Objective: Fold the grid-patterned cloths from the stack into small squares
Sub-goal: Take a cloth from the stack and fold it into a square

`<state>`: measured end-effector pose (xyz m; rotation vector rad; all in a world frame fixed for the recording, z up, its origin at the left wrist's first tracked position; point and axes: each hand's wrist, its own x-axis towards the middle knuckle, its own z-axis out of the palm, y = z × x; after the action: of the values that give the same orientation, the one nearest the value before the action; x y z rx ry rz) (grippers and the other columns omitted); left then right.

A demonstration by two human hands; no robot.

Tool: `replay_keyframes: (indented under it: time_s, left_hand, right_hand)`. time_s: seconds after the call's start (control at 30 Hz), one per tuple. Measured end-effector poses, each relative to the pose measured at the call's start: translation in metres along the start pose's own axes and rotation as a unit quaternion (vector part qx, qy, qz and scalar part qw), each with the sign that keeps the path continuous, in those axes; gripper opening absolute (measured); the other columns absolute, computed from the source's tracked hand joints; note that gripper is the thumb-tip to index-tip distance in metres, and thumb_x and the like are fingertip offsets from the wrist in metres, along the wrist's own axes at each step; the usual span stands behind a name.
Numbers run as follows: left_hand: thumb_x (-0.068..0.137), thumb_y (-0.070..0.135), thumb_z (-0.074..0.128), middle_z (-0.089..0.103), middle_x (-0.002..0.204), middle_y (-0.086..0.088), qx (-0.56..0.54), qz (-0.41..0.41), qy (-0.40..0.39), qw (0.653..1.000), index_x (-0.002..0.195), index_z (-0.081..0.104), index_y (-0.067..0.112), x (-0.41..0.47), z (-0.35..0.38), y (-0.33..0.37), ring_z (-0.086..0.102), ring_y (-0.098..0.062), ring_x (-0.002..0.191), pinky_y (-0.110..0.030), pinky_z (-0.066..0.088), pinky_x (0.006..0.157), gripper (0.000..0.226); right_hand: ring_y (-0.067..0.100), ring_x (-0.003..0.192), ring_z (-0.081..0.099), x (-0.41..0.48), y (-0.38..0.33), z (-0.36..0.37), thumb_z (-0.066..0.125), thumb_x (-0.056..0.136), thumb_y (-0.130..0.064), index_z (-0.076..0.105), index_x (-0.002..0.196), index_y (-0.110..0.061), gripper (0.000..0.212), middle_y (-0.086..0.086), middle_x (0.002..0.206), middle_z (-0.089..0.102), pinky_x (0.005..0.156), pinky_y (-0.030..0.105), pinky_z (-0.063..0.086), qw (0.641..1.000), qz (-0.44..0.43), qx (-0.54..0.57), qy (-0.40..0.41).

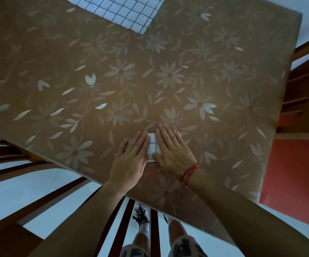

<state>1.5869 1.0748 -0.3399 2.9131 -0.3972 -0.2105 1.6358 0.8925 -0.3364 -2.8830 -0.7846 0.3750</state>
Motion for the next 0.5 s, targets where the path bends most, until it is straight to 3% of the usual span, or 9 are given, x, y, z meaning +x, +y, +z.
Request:
replay_keyframes:
  time_s: [0.27,0.4,0.5]
  left_hand:
    - [0.101,0.030,0.025,0.028,0.157,-0.008,-0.017,-0.007,-0.012,1.000,0.148,0.033,0.008,0.003,-0.011,0.004,0.021,-0.020,0.147,-0.047,0.025,0.116,0.052]
    - [0.091,0.022,0.053,0.048,0.143,-0.010,-0.046,-0.003,0.016,0.999,0.138,0.045,0.007,0.012,-0.024,0.007,0.044,-0.027,0.133,-0.045,0.038,0.105,0.050]
    - [0.078,0.017,0.069,0.057,0.125,-0.009,-0.048,-0.009,0.018,0.999,0.133,0.049,0.007,0.023,-0.035,0.010,0.054,-0.028,0.115,-0.043,0.044,0.096,0.059]
  right_hand:
    - [0.024,0.148,0.009,-0.019,0.028,-0.013,0.019,0.098,-0.052,0.016,0.150,-0.002,0.072,0.014,0.159,0.011,0.120,0.044,0.015,0.998,0.029,-0.040,-0.024]
    - [0.027,0.147,0.010,-0.017,0.026,-0.021,0.023,0.096,-0.051,0.020,0.149,-0.002,0.073,0.015,0.158,0.013,0.119,0.045,0.015,0.998,0.028,-0.037,-0.040]
    - [0.031,0.143,0.025,-0.013,0.021,-0.031,0.042,0.088,-0.046,0.033,0.144,0.000,0.073,0.019,0.154,0.027,0.115,0.048,0.026,0.999,0.031,-0.021,-0.033]
